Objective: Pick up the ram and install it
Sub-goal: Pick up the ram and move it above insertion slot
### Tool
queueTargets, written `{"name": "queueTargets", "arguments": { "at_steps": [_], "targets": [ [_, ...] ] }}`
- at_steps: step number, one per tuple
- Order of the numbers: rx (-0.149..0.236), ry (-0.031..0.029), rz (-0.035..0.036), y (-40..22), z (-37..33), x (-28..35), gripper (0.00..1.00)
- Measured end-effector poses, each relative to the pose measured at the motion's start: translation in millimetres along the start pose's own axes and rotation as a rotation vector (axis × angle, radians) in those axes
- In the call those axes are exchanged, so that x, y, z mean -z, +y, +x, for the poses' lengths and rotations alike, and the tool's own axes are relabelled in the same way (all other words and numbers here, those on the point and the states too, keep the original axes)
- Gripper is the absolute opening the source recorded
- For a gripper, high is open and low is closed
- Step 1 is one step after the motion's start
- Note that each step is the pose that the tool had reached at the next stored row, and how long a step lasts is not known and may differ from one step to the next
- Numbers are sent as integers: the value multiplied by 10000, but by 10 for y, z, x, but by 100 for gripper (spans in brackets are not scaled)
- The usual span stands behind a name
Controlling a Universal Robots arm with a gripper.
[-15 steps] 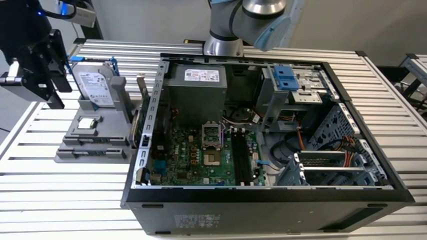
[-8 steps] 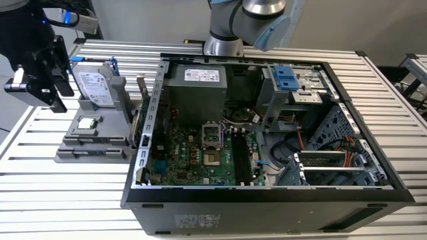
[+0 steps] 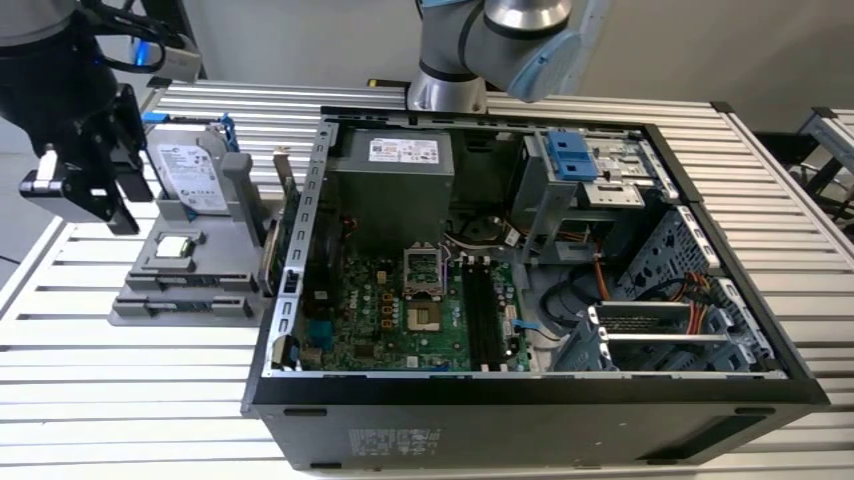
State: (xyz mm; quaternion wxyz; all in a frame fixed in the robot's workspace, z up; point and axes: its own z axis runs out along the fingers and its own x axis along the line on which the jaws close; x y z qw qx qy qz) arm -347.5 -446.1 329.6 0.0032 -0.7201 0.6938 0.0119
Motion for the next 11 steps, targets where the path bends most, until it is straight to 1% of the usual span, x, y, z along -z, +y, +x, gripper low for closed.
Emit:
{"name": "queueTargets", "arguments": {
  "at_steps": [4, 11],
  "targets": [
    [-2, 0, 1, -1, 1, -57, 100],
    [-2, -1, 0, -3, 4, -179, 100]
  ]
}}
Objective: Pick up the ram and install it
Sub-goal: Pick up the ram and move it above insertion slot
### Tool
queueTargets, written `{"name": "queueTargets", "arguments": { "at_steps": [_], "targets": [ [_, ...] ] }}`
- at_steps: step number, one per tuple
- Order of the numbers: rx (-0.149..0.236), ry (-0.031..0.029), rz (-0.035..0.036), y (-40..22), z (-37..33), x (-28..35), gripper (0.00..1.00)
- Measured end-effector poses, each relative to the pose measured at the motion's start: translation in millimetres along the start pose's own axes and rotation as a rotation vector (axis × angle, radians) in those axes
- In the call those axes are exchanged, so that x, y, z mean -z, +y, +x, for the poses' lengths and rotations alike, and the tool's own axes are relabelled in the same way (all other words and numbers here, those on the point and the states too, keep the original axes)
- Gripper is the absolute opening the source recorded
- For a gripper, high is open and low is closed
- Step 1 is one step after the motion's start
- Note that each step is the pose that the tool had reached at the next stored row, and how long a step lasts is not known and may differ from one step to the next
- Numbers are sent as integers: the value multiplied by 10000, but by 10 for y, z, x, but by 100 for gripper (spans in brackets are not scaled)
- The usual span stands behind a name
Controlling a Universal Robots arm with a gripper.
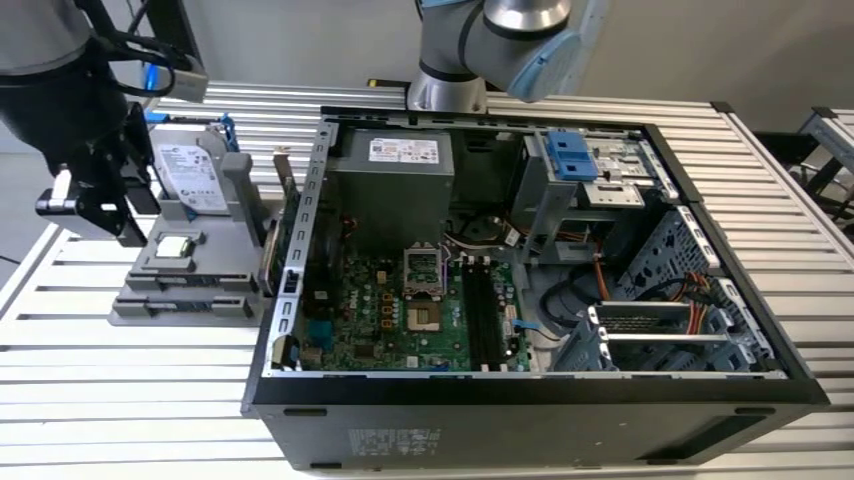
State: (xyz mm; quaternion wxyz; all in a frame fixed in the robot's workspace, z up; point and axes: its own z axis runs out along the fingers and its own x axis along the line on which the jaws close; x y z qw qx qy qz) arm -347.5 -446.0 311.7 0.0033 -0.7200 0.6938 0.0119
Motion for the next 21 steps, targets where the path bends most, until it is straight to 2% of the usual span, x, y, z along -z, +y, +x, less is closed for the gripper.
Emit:
{"name": "queueTargets", "arguments": {
  "at_steps": [21],
  "targets": [
    [-98, -2, 3, -8, 21, -359, 100]
  ]
}}
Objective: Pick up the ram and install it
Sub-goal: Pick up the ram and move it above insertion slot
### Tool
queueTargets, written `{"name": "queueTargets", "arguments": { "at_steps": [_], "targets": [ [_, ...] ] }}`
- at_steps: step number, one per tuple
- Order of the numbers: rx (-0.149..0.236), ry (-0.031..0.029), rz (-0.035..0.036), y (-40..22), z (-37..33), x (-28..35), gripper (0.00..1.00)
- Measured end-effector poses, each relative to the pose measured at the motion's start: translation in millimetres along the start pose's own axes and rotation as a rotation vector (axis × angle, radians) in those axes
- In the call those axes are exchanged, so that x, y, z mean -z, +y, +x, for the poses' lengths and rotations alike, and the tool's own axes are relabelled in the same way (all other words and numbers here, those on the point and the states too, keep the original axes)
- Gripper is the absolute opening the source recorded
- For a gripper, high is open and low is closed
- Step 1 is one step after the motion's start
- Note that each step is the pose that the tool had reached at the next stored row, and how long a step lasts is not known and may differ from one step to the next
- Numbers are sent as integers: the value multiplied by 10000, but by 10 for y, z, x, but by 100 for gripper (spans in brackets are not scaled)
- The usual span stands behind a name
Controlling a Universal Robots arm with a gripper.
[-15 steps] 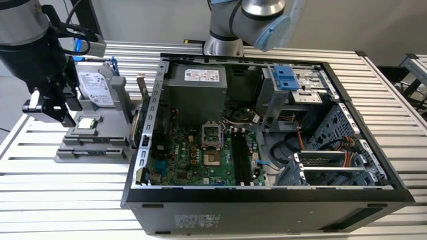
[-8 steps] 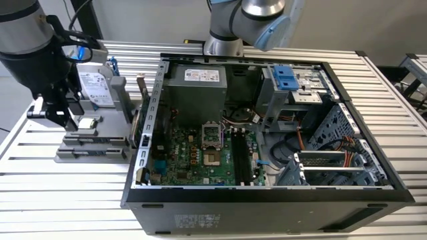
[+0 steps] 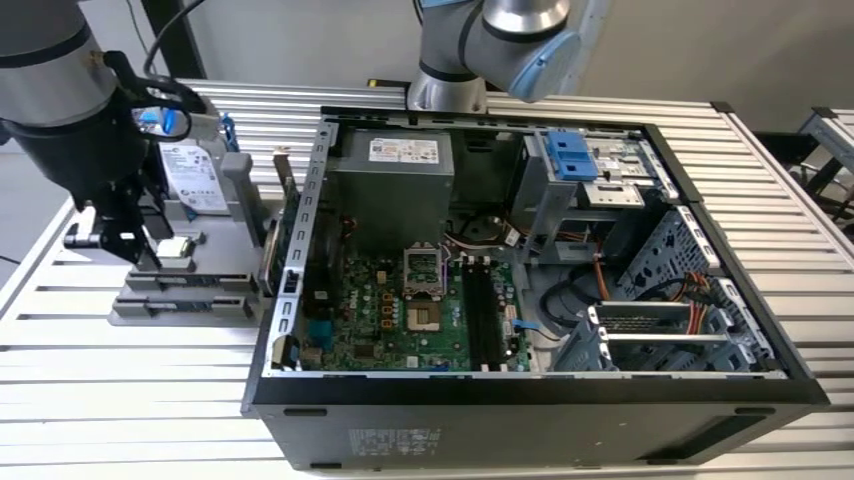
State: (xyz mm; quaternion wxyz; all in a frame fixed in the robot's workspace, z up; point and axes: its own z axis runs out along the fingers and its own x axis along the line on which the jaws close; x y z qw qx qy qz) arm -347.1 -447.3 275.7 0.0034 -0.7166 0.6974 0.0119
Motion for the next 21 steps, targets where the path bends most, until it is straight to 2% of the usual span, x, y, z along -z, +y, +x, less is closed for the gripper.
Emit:
{"name": "queueTargets", "arguments": {
  "at_steps": [21],
  "targets": [
    [-188, -1, 2, -11, 40, -324, 100]
  ]
}}
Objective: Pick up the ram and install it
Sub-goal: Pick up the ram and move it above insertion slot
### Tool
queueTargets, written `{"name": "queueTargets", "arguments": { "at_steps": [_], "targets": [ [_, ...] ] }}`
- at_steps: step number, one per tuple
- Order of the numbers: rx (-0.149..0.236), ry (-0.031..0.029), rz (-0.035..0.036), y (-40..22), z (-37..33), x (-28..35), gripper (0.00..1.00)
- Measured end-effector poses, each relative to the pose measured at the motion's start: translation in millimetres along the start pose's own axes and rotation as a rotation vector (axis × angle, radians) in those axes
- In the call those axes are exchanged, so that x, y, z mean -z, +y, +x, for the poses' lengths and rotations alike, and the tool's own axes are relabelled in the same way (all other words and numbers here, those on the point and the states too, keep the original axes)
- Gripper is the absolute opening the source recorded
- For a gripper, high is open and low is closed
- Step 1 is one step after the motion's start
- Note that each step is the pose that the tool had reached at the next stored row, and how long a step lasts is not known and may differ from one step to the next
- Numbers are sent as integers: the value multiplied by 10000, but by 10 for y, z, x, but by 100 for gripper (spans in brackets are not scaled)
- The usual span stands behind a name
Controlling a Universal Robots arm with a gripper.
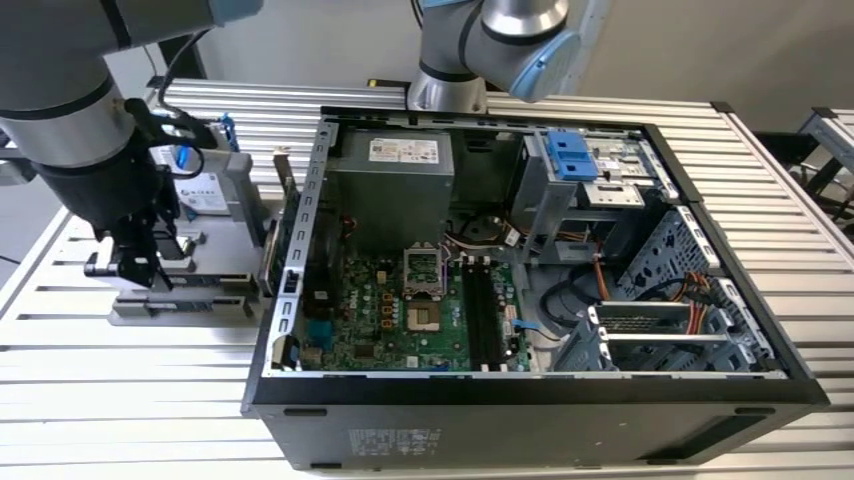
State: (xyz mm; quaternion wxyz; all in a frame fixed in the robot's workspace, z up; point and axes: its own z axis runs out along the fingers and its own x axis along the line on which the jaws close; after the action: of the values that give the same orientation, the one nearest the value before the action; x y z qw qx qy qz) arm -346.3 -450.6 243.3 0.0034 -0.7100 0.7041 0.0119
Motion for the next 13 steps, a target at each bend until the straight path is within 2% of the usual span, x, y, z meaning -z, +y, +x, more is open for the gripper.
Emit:
{"name": "queueTargets", "arguments": {
  "at_steps": [6, 7, 8, 13],
  "targets": [
    [-201, -3, 6, -3, 2, -89, 100],
    [-207, -3, 5, -12, 24, -252, 100],
    [-211, -3, 6, -15, 43, -311, 100],
    [-224, -3, 6, -18, 58, -402, 100]
  ]
}}
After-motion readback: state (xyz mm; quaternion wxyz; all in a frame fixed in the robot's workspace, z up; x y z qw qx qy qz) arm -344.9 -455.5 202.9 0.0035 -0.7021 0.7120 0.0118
